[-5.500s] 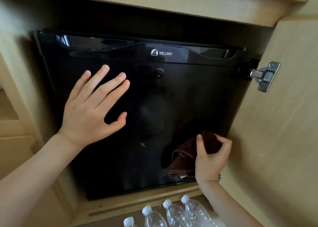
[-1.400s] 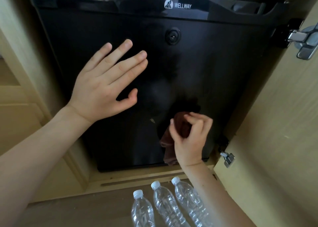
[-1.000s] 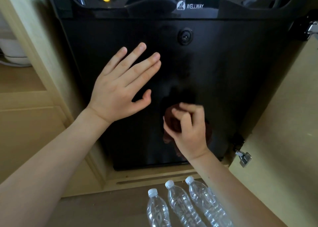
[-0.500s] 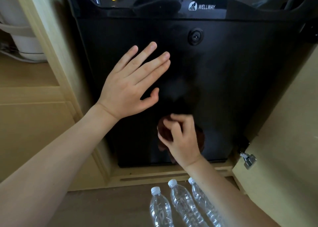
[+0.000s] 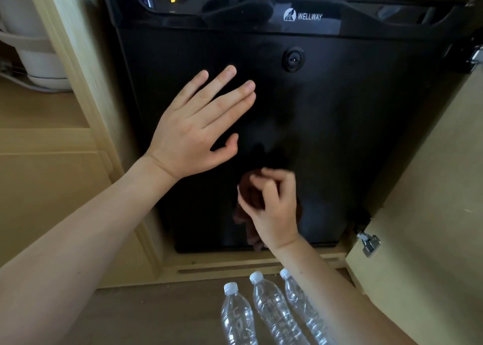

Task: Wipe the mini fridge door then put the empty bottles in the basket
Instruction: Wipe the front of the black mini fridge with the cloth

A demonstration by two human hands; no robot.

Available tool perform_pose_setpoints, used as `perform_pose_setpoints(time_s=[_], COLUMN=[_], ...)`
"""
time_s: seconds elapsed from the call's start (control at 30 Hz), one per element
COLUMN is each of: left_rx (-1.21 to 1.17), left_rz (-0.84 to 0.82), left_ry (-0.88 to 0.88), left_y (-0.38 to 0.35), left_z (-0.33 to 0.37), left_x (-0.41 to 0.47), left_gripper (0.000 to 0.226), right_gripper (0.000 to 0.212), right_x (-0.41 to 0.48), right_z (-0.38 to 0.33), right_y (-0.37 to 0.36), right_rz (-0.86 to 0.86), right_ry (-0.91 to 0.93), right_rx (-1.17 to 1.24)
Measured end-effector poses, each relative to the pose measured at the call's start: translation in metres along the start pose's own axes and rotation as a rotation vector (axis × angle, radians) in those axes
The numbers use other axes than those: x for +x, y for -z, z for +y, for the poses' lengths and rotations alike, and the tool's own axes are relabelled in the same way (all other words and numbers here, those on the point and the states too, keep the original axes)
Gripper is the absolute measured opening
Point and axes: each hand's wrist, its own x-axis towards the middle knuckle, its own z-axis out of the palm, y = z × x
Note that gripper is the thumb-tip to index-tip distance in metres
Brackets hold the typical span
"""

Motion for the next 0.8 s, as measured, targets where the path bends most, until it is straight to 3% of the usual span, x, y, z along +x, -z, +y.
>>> perform_pose_setpoints(time_s=[0.1,0.17,0.27,0.37,0.43,0.63,0.8], left_rx=[-0.017,-0.033,-0.041,-0.014,0.011,0.016,0.016], left_rz=[-0.013,-0.026,-0.037,-0.018,-0.009,-0.002,-0.009], left_ry=[-0.008,-0.019,-0.028,-0.041,-0.045,-0.038,-0.036], left_y=[0.002,0.003,0.004,0.0,-0.002,-0.002,0.0], left_z=[-0.002,-0.005,-0.005,-0.005,-0.004,-0.004,-0.002], left_x=[0.0,-0.003,-0.013,-0.019,-0.019,-0.019,-0.018], left_gripper=[0.05,0.049,0.049,0.051,0.053,0.054,0.054], right_gripper=[0.047,0.033,0.028,0.03,0.03,0.034,0.031], right_x=[-0.022,-0.004,0.046,0.061,0.036,-0.067,-0.007], right_z=[0.025,0.031,0.031,0.029,0.032,0.053,0.037], right_y=[0.018,0.036,0.059,0.057,0.045,0.028,0.034], right_rz=[-0.032,0.146,0.439,0.56,0.519,0.163,0.285], right_ry=[-0.052,-0.158,-0.292,-0.373,-0.372,-0.402,-0.262], right_rx=[-0.014,0.004,0.026,0.063,0.068,0.066,0.037])
